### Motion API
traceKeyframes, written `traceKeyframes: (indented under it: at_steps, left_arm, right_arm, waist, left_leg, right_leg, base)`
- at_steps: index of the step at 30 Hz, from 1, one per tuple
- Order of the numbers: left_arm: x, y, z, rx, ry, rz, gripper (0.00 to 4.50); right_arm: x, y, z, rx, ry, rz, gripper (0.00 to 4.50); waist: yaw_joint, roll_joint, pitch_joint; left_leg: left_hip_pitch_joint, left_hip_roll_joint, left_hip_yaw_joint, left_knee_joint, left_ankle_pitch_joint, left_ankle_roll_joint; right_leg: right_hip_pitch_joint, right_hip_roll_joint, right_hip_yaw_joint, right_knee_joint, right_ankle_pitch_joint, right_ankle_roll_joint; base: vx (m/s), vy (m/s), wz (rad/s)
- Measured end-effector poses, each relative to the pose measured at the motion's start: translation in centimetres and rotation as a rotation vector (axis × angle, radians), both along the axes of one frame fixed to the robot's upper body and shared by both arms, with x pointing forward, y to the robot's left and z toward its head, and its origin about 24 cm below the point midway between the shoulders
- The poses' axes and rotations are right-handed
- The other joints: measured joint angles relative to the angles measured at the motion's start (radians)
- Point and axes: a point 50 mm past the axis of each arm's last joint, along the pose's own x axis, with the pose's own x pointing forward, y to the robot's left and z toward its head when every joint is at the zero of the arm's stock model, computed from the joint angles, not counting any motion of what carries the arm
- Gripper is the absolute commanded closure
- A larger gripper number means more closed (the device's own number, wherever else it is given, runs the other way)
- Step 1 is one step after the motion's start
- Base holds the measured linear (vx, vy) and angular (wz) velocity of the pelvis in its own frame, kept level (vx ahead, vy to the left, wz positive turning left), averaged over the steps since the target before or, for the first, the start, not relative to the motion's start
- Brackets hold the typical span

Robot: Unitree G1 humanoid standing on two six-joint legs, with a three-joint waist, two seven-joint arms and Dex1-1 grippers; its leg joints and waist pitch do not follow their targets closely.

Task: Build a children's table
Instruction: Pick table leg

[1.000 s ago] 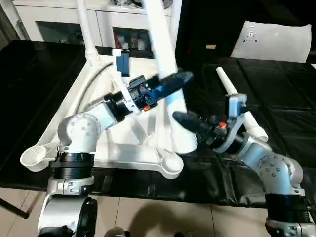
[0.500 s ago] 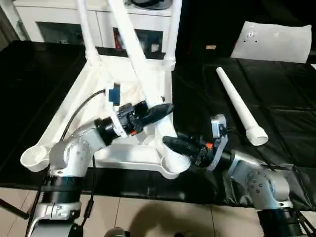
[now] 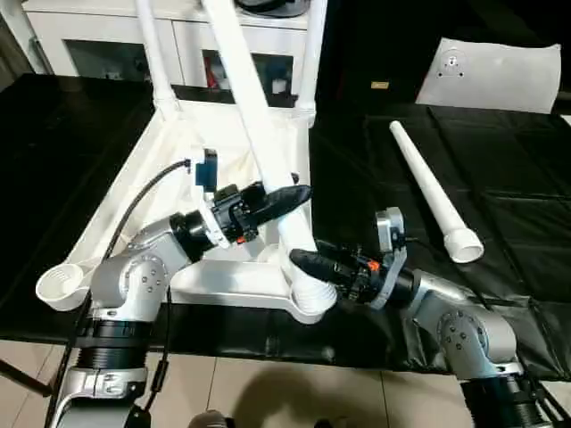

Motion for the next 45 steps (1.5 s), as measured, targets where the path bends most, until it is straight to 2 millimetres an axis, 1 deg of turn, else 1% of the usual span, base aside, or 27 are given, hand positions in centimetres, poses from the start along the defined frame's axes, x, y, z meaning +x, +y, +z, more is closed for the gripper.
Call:
traceKeyframes:
  at_steps: [5, 12, 14, 16, 17, 20, 21, 22, 24, 27, 29, 32, 33, 35, 37, 38, 41, 42, 45]
  left_arm:
    - [-0.2, 0.1, -0.3, -0.005, 0.011, -0.007, 2.46]
    - [-0.3, 0.1, -0.3, -0.042, 0.046, -0.021, 2.53]
    - [-0.1, 0.3, -0.2, -0.042, 0.065, 0.003, 2.55]
    - [0.6, 0.2, 0.3, -0.045, 0.073, 0.041, 2.59]
    - [1.1, 0.2, 0.9, -0.047, 0.065, 0.067, 2.61]
    - [2.0, 0.0, 2.2, -0.015, 0.020, 0.123, 2.62]
    - [2.2, 0.0, 2.4, 0.005, 0.013, 0.147, 2.63]
    - [2.4, -0.1, 2.6, 0.021, 0.008, 0.162, 2.63]
    - [2.7, -0.2, 3.0, 0.055, -0.002, 0.195, 2.65]
    - [3.0, -0.1, 3.3, 0.122, -0.018, 0.250, 2.65]
    - [3.2, -0.2, 3.6, 0.158, -0.029, 0.287, 2.65]
    - [3.2, -0.6, 3.8, 0.215, -0.053, 0.326, 2.65]
    - [3.1, -0.8, 3.9, 0.232, -0.062, 0.328, 2.65]
    - [3.1, -1.3, 4.0, 0.271, -0.082, 0.330, 2.65]
    - [2.9, -1.8, 3.9, 0.303, -0.101, 0.327, 2.65]
    - [2.9, -2.0, 3.9, 0.316, -0.106, 0.326, 2.65]
    - [2.9, -2.5, 3.7, 0.353, -0.128, 0.337, 2.65]
    - [2.9, -2.6, 3.6, 0.357, -0.129, 0.339, 2.65]
    - [3.0, -2.6, 3.7, 0.359, -0.131, 0.354, 2.65]
  right_arm:
    - [0.0, 0.1, -0.2, -0.007, 0.004, 0.008, 2.63]
    - [0.0, 0.2, -0.2, -0.014, -0.015, 0.009, 2.63]
    - [0.3, 0.2, 0.1, -0.042, -0.042, -0.011, 2.63]
    - [1.0, 0.3, 0.6, -0.056, -0.059, -0.044, 2.63]
    - [1.5, 0.4, 1.1, -0.055, -0.074, -0.063, 1.93]
    - [2.4, 0.0, 2.0, -0.081, -0.110, -0.152, 1.82]
    - [2.6, 0.1, 2.1, -0.092, -0.126, -0.181, 1.70]
    - [2.7, 0.1, 2.1, -0.102, -0.139, -0.203, 1.70]
    - [3.1, 0.2, 2.5, -0.141, -0.176, -0.239, 1.40]
    - [3.5, 0.2, 3.0, -0.214, -0.232, -0.300, 1.30]
    - [3.4, 0.3, 2.9, -0.271, -0.232, -0.305, 1.05]
    - [3.2, 1.4, 2.5, -0.347, -0.226, -0.307, 0.75]
    - [3.2, 1.8, 2.4, -0.360, -0.224, -0.319, 0.75]
    - [3.2, 2.6, 2.1, -0.406, -0.226, -0.344, 0.48]
    - [3.1, 3.4, 1.8, -0.439, -0.233, -0.358, 0.48]
    - [3.1, 3.7, 1.8, -0.441, -0.231, -0.370, 0.66]
    - [3.3, 4.8, 1.9, -0.429, -0.214, -0.451, 0.91]
    - [3.3, 4.9, 1.8, -0.437, -0.209, -0.473, 1.04]
    - [3.6, 4.8, 1.4, -0.467, -0.194, -0.529, 1.16]
  waist:
    - [0.000, 0.000, 0.000]
    - [0.000, 0.000, 0.000]
    - [-0.001, 0.000, 0.000]
    - [0.000, 0.000, 0.000]
    - [0.000, 0.001, 0.000]
    - [0.000, 0.000, 0.000]
    - [0.000, 0.000, 0.000]
    - [-0.001, 0.000, 0.000]
    - [-0.002, 0.001, 0.000]
    - [-0.004, 0.000, 0.000]
    - [-0.004, 0.000, 0.000]
    - [-0.005, 0.000, 0.000]
    - [-0.006, 0.000, 0.000]
    - [-0.006, 0.000, 0.000]
    - [-0.008, 0.000, 0.000]
    - [-0.009, 0.000, 0.000]
    - [-0.013, 0.000, 0.000]
    - [-0.014, 0.000, 0.000]
    - [-0.016, 0.000, 0.001]
  left_leg:
    - [0.000, 0.000, 0.000, 0.000, 0.000, 0.000]
    - [0.000, 0.000, 0.000, 0.000, 0.000, 0.000]
    - [0.000, 0.000, 0.000, 0.000, 0.000, 0.000]
    - [0.000, 0.000, 0.000, 0.000, 0.001, -0.001]
    - [0.000, 0.000, 0.000, 0.001, 0.001, -0.001]
    - [0.002, 0.000, 0.000, 0.001, 0.001, -0.001]
    - [0.001, 0.000, 0.000, 0.001, 0.001, -0.001]
    - [0.001, 0.000, 0.000, 0.000, 0.001, -0.001]
    - [0.000, 0.000, 0.000, 0.000, 0.001, -0.001]
    - [0.000, 0.000, 0.000, 0.000, 0.001, -0.001]
    - [0.000, 0.000, 0.000, 0.000, 0.001, -0.001]
    - [0.000, 0.000, 0.000, 0.000, 0.001, -0.001]
    - [0.000, 0.000, 0.000, 0.000, 0.001, -0.001]
    - [0.000, 0.000, 0.000, 0.000, 0.001, -0.001]
    - [0.000, 0.000, 0.000, 0.000, 0.001, -0.001]
    - [0.000, 0.000, 0.000, 0.000, 0.001, -0.001]
    - [-0.001, 0.000, 0.000, 0.000, 0.001, -0.001]
    - [-0.001, 0.000, 0.000, 0.000, 0.001, -0.001]
    - [-0.002, -0.001, 0.000, 0.000, 0.001, -0.001]
  right_leg:
    - [0.000, 0.000, 0.000, 0.000, 0.000, 0.000]
    - [0.000, 0.000, 0.000, 0.000, 0.001, -0.001]
    - [0.000, 0.000, 0.000, 0.001, 0.001, -0.001]
    - [0.000, 0.000, 0.000, 0.001, 0.001, -0.001]
    - [0.000, 0.000, 0.000, 0.001, 0.001, -0.001]
    - [0.002, 0.000, 0.000, 0.001, 0.001, -0.001]
    - [0.002, 0.000, 0.000, 0.001, 0.001, -0.001]
    - [0.001, 0.000, 0.000, 0.001, 0.001, -0.001]
    - [0.000, 0.000, 0.000, 0.001, 0.001, -0.001]
    - [0.000, 0.000, 0.000, 0.001, 0.001, -0.001]
    - [0.000, 0.000, 0.000, 0.001, 0.001, -0.001]
    - [0.000, 0.000, 0.000, 0.001, 0.001, -0.001]
    - [0.000, 0.000, 0.000, 0.001, 0.001, -0.001]
    - [0.000, 0.000, 0.000, 0.001, 0.000, 0.000]
    - [0.000, 0.000, 0.000, 0.001, 0.000, 0.000]
    - [-0.001, 0.000, 0.000, 0.001, 0.000, 0.000]
    - [-0.001, 0.000, 0.000, 0.001, 0.000, 0.000]
    - [-0.001, 0.000, 0.000, 0.001, 0.000, 0.000]
    - [-0.001, 0.000, 0.001, 0.001, 0.000, 0.000]
  base:
    - [0.000, 0.000, 0.00]
    - [0.000, 0.000, 0.00]
    - [0.000, 0.000, 0.00]
    - [0.000, 0.000, 0.00]
    - [0.000, 0.000, 0.00]
    - [0.000, 0.000, 0.00]
    - [0.000, 0.000, 0.00]
    - [0.000, 0.000, 0.00]
    - [0.000, 0.000, 0.00]
    - [0.000, 0.000, 0.00]
    - [0.000, 0.000, 0.00]
    - [0.000, 0.000, 0.00]
    - [0.000, 0.000, 0.00]
    - [0.000, 0.000, 0.00]
    - [0.000, 0.000, 0.00]
    - [0.000, 0.000, 0.00]
    - [0.000, 0.000, 0.00]
    - [0.000, 0.000, 0.00]
    - [0.000, 0.000, 0.00]
